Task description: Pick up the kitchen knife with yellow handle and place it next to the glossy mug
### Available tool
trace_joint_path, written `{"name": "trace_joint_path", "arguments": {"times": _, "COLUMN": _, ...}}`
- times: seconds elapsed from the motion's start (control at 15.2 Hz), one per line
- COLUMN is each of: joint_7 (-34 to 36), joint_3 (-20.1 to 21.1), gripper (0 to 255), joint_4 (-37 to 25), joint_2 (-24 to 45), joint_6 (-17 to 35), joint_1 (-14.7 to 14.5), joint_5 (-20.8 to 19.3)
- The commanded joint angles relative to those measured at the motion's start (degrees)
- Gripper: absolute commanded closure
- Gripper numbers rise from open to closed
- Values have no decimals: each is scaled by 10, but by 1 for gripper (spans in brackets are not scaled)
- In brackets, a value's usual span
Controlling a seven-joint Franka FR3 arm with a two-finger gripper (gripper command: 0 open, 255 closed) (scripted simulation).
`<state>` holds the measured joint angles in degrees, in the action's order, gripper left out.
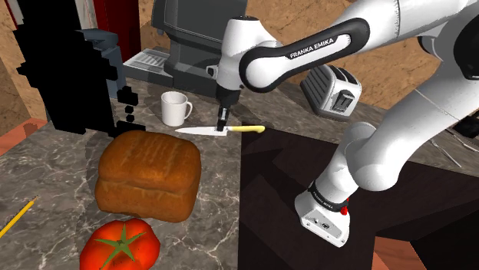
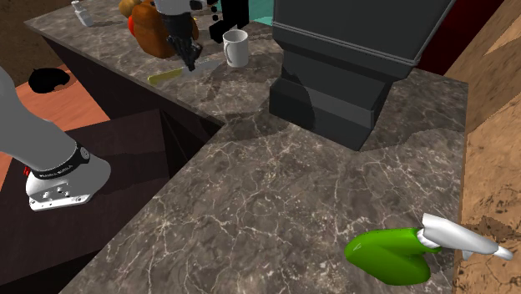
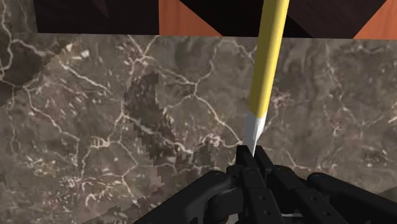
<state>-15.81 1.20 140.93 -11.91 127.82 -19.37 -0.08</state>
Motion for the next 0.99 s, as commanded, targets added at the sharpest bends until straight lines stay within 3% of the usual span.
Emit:
{"name": "trace_joint_path", "arguments": {"times": 0.0, "joint_7": 0, "joint_3": 0, "gripper": 255, "joint_4": 6, "joint_2": 10, "joint_6": 16, "joint_1": 0, "joint_5": 0}}
{"name": "trace_joint_path", "arguments": {"times": 0.33, "joint_7": 1, "joint_3": 0, "gripper": 255, "joint_4": 21, "joint_2": 34, "joint_6": 56, "joint_1": 0, "joint_5": -1}}
{"name": "trace_joint_path", "arguments": {"times": 0.79, "joint_7": 1, "joint_3": 0, "gripper": 255, "joint_4": 21, "joint_2": 34, "joint_6": 56, "joint_1": 0, "joint_5": -1}}
{"name": "trace_joint_path", "arguments": {"times": 0.86, "joint_7": 0, "joint_3": 0, "gripper": 0, "joint_4": 22, "joint_2": 34, "joint_6": 56, "joint_1": 0, "joint_5": -1}}
{"name": "trace_joint_path", "arguments": {"times": 0.92, "joint_7": 1, "joint_3": 0, "gripper": 0, "joint_4": 21, "joint_2": 34, "joint_6": 56, "joint_1": 0, "joint_5": -1}}
